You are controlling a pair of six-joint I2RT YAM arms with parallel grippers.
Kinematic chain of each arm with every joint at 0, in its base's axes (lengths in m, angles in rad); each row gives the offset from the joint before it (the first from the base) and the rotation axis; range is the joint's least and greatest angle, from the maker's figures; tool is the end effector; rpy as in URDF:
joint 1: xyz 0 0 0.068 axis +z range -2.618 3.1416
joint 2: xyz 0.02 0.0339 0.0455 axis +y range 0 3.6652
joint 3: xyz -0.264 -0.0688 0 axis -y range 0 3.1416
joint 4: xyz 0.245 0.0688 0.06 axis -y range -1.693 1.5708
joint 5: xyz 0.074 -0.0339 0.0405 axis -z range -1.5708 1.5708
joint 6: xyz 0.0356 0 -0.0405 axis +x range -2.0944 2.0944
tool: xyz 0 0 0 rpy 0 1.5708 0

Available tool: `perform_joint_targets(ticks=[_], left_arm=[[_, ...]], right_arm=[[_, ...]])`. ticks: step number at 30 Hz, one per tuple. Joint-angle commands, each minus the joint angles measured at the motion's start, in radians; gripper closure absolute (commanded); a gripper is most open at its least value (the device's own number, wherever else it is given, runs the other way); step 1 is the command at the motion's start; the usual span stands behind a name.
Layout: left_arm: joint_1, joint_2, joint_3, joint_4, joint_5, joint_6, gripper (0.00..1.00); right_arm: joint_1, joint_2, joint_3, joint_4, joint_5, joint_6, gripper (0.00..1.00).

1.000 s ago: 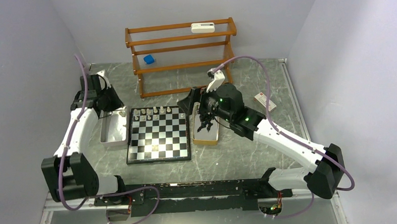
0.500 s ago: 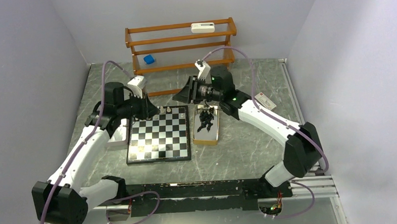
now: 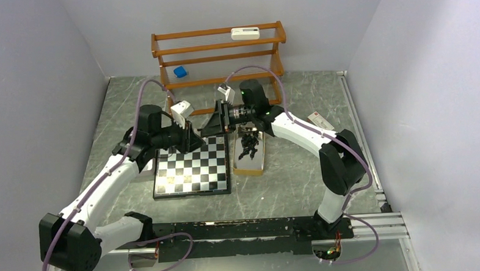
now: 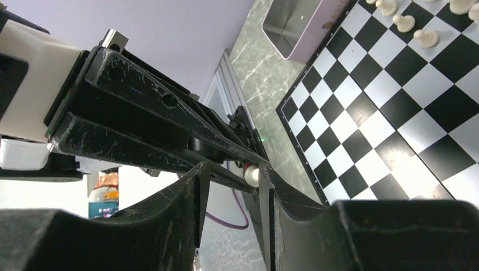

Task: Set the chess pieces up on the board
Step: Place the chess piece on the chessboard.

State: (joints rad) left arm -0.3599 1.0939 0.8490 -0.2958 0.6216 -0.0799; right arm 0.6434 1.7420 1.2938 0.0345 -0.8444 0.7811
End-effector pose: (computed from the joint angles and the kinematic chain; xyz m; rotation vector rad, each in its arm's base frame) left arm 0.2167 -0.1037 0.2939 0.6700 2.0228 -0.9160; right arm 0.3050 0.2620 0.2823 -0.4903 2.2291 1.6795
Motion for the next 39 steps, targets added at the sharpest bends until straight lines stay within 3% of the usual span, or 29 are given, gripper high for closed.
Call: perform_joint_targets(ticks=[1, 10, 13, 15, 17, 24, 39], left_arm=[[-0.040, 0.012, -0.006, 0.053, -0.002, 0.051, 0.91], [-0.074, 0.012, -0.010, 0.049, -0.055, 0.068, 0.91], [-0.077, 0.002, -0.015, 0.049, -0.067, 0.068, 0.91], [-0.077, -0.001, -0.014, 0.046, -0.070, 0.068, 0.92], [-0.079, 0.000, -0.013, 0.042, -0.071, 0.102, 0.92], [-0.082, -0.007, -0.012, 0.032, -0.082, 0.112, 0.92], [-0.088, -0.012, -0.025, 0.056, -0.077, 0.114, 0.92]], right_arm=[[-0.006, 0.006, 0.050, -0.095, -0.050, -0.043, 0.59], [-0.006, 0.023, 0.036, -0.145, -0.010, -0.066, 0.67], [-0.005, 0.030, 0.035, -0.152, -0.012, -0.067, 0.64], [-0.006, 0.028, 0.036, -0.166, 0.005, -0.070, 0.53], [-0.006, 0.023, 0.037, -0.180, 0.024, -0.080, 0.51], [-0.007, 0.013, 0.009, -0.148, 0.011, -0.058, 0.63], [-0.004, 0.016, -0.043, -0.054, -0.032, -0.005, 0.73]])
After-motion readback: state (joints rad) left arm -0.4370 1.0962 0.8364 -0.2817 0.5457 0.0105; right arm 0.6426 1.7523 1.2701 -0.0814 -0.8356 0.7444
